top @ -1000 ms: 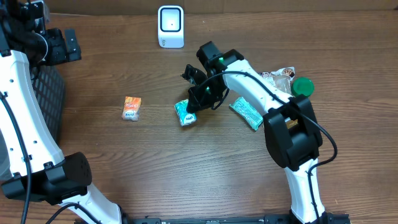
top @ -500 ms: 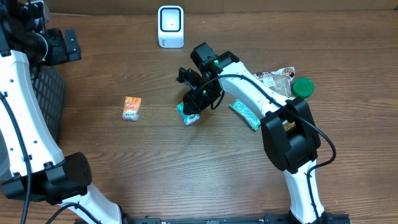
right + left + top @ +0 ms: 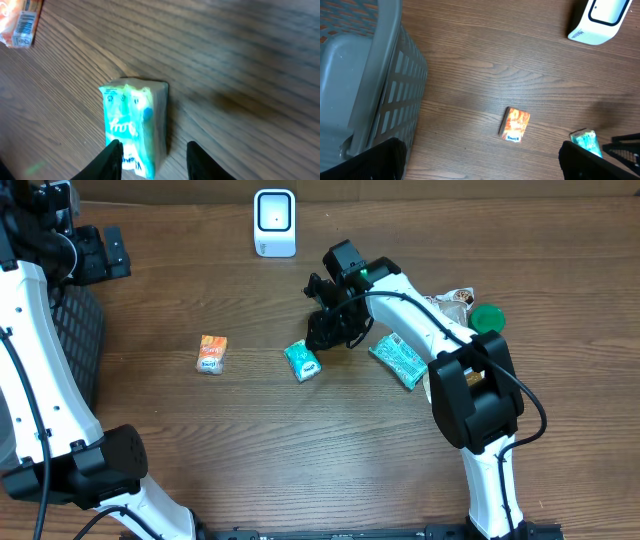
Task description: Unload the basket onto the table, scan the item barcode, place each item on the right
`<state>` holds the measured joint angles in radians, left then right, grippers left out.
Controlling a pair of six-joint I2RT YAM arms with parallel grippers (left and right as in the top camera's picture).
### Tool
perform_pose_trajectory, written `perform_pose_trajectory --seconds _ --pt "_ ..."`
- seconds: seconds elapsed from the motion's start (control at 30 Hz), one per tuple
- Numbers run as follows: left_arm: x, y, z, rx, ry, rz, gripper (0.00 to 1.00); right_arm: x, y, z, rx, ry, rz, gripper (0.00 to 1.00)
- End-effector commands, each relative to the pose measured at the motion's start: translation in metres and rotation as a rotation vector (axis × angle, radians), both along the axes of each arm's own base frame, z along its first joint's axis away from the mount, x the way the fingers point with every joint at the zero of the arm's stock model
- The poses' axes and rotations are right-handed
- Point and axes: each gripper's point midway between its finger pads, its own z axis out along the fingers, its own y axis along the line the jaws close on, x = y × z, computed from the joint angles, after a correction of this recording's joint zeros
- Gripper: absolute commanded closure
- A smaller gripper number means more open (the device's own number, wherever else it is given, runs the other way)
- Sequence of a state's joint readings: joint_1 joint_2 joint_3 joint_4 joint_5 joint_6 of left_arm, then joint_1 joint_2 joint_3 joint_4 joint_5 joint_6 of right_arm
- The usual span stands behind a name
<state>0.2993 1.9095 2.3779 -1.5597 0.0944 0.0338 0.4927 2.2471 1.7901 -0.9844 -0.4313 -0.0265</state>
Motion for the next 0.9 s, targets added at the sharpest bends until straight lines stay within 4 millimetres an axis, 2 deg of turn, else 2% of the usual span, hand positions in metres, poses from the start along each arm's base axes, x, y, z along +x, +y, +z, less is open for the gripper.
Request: perform_pose_trajectory --seconds 0.0,0.27,0.37,0.53,0.67,0.77,0.87 --pt "-0.002 -0.001 0.013 0.012 -0.036 -0.015 0.01 -0.021 0.009 -0.008 0.074 0.083 0.002 0.63" --pt "-0.002 -0.001 0.013 0.012 -0.036 -0.015 0.01 -0.031 0.007 -0.027 0.081 0.122 -0.030 0.69" --pt "-0.002 -0.001 0.013 0.012 -0.036 -0.015 0.00 -0.030 0.007 -0.027 0.081 0.129 -0.051 0.75" --pt "-0.002 -0.001 0.013 0.012 -0.036 -0.015 0.00 -0.022 0.002 -0.031 0.030 0.147 -0.175 0.96" --pt "-0.002 -0.001 0.013 0.012 -0.036 -0.015 0.00 -0.019 -0.007 -0.036 -0.031 0.169 -0.277 0.96" --pt "-0.002 -0.001 0.013 0.012 -0.036 -0.015 0.00 -0.027 0.000 -0.030 0.013 0.216 -0.259 0.96" --pt "-0.002 -0.001 0.013 0.012 -0.036 -0.015 0.00 -0.034 0.018 -0.002 0.190 0.266 -0.173 0.96"
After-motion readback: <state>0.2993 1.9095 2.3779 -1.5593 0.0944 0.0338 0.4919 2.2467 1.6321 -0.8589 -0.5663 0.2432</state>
